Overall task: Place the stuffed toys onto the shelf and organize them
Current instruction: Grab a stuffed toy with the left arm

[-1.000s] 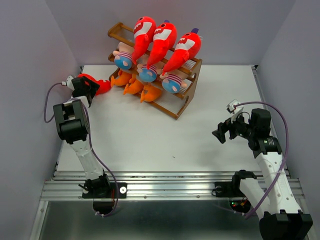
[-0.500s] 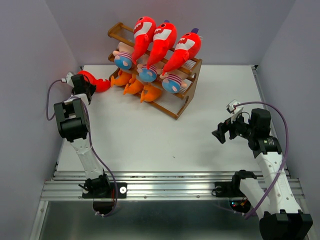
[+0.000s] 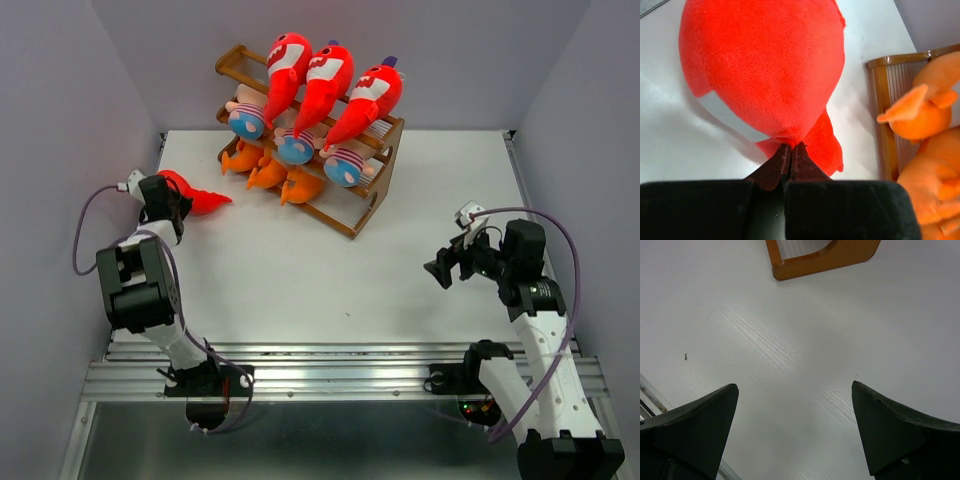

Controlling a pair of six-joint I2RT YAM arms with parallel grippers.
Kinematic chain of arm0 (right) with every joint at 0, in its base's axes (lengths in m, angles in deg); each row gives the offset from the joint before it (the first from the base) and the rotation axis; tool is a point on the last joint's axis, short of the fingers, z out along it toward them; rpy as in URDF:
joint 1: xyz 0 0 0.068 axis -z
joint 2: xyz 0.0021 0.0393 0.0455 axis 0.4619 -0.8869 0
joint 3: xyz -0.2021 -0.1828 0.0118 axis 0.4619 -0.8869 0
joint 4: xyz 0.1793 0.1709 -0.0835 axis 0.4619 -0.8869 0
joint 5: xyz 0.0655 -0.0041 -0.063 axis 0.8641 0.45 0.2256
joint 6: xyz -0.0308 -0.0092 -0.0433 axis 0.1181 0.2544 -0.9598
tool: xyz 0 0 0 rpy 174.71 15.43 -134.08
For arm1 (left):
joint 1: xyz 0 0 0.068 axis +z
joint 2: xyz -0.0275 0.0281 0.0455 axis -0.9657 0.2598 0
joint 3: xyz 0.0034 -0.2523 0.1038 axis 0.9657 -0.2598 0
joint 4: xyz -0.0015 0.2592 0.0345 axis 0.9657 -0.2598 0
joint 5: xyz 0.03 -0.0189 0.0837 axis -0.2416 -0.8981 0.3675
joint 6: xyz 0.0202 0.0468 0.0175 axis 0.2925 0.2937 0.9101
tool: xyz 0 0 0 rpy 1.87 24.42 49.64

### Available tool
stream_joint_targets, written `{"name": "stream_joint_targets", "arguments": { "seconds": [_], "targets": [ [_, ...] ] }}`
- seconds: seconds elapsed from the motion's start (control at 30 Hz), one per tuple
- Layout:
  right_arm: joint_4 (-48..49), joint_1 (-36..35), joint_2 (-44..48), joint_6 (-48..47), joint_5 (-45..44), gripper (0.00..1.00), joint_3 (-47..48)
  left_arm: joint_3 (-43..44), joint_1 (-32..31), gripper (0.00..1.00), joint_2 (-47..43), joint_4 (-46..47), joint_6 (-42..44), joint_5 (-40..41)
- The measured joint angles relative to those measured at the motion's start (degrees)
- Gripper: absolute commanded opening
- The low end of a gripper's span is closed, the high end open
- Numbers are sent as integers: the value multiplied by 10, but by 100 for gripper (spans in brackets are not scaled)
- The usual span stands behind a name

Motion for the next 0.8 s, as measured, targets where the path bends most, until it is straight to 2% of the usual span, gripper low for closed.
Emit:
{"name": "stream_joint_targets", "arguments": {
  "seconds": [0.13, 0.27, 0.43, 0.6, 0.67, 0.8],
  "targets": [
    [0, 0, 17, 0, 2, 100, 0, -88, 0, 0, -130, -11, -2, 9],
    [0, 0, 27, 0, 2, 100, 0, -167, 1, 0, -274, -29, -6, -18],
    [0, 0, 39, 0, 2, 100, 0, -256, 1, 0, -478, -47, -13, -74],
    [0, 0, 40, 0, 1, 100, 0, -316, -13, 0, -659, -59, -6, -181],
    [0, 0, 39, 0, 1, 100, 0, -318, -26, 0, -703, -65, 10, -234],
    [0, 0, 37, 0, 0, 100, 0, -318, -50, 0, -733, -65, 33, -314]
  ]
}}
